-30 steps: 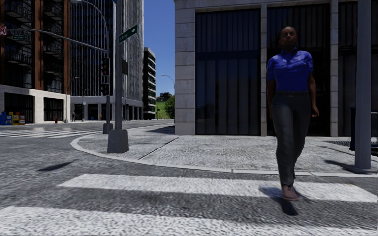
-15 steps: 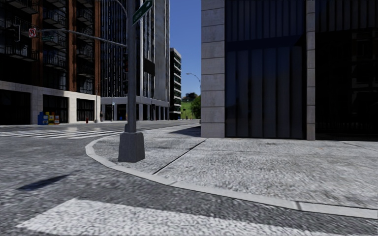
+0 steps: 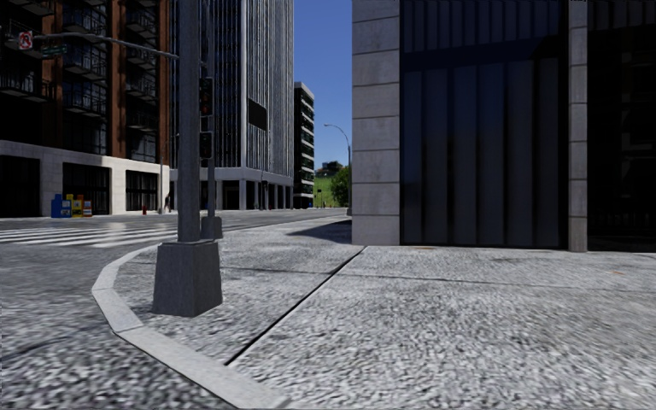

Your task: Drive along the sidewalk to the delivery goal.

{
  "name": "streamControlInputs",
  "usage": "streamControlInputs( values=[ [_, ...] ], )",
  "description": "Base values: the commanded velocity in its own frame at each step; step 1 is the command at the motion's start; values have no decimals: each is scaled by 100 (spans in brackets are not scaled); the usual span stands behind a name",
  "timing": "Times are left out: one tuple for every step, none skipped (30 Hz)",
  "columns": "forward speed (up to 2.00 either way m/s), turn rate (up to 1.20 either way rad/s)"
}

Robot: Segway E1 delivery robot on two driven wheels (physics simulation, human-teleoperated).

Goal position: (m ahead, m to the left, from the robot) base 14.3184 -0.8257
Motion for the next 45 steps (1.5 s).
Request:
streamControlInputs(
  values=[
    [200,0],
    [200,0],
    [200,0],
    [200,0],
    [200,0],
    [200,0],
    [200,0],
    [200,0],
    [200,0],
    [200,0],
    [200,0],
    [200,0],
    [200,0],
    [200,0],
    [200,0],
    [200,0],
    [200,0],
    [200,0],
    [200,0],
    [200,0],
    [200,0],
    [200,0],
    [200,0],
    [200,0],
    [200,0],
    [200,0],
    [200,0],
    [200,0],
    [200,0],
    [200,0],
    [200,0],
    [200,0],
    [200,0],
    [200,12],
    [200,32],
    [200,32],
    [200,56],
    [200,78],
    [200,99],
    [200,108],
    [200,111],
    [200,102],
    [200,26],
    [200,6],
    [200,0]
  ],
)
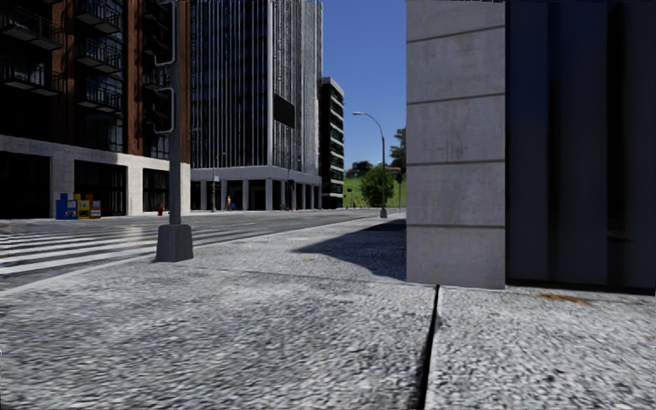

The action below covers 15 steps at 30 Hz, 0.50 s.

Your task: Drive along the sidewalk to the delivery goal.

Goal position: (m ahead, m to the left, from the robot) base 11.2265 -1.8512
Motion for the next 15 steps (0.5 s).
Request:
streamControlInputs(
  values=[
    [200,0],
    [200,0],
    [200,0],
    [200,0],
    [200,0],
    [200,0],
    [200,0],
    [200,0],
    [200,0],
    [200,0],
    [200,0],
    [200,0],
    [200,0],
    [200,0],
    [200,0]
  ],
)
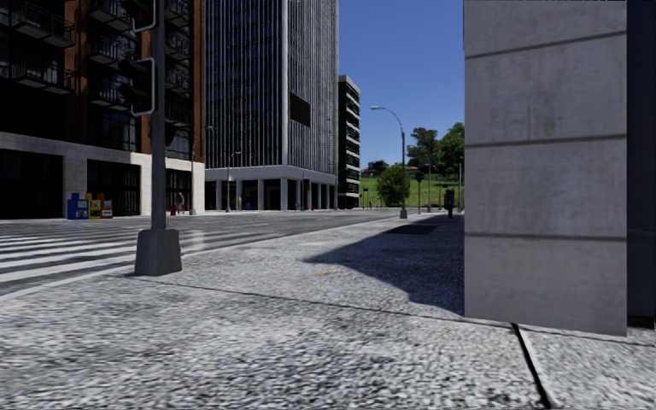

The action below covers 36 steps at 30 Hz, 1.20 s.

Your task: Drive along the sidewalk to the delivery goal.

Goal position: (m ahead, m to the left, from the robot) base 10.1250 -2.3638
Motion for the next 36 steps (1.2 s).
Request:
streamControlInputs(
  values=[
    [200,0],
    [200,0],
    [200,0],
    [200,0],
    [200,0],
    [200,0],
    [200,0],
    [200,0],
    [200,0],
    [200,0],
    [200,0],
    [200,0],
    [200,0],
    [200,0],
    [200,0],
    [200,0],
    [200,0],
    [200,0],
    [200,0],
    [200,0],
    [200,0],
    [200,0],
    [200,0],
    [200,0],
    [200,0],
    [200,-39],
    [200,-50],
    [200,-60],
    [200,-69],
    [200,-74],
    [200,-74],
    [200,-76],
    [200,-76],
    [200,-35],
    [200,-1],
    [200,-1]
  ],
)
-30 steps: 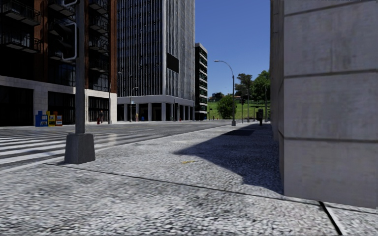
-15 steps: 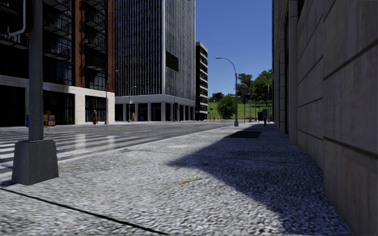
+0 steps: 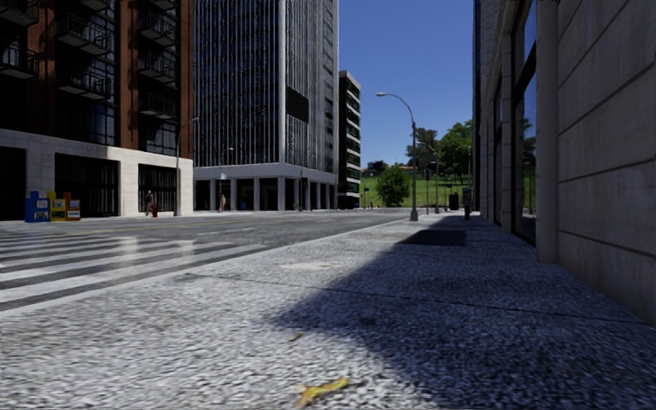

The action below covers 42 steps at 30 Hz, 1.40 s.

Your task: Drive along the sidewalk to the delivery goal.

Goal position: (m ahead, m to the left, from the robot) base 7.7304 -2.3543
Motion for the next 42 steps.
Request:
streamControlInputs(
  values=[
    [200,0],
    [200,0],
    [200,0],
    [200,0],
    [200,0],
    [200,0],
    [200,0],
    [200,0],
    [200,0],
    [200,0],
    [200,0],
    [200,0],
    [200,0],
    [200,0],
    [200,0],
    [200,0],
    [200,0],
    [200,0],
    [200,0],
    [200,0],
    [200,0],
    [200,0],
    [200,0],
    [200,0],
    [200,0],
    [200,0],
    [200,-6],
    [200,-25],
    [200,-45],
    [200,-57],
    [200,-60],
    [200,-61],
    [200,-61],
    [200,-61],
    [200,-61],
    [200,-61],
    [200,-61],
    [200,-61],
    [200,-61],
    [200,-61],
    [200,-61],
    [200,-61]
  ],
)
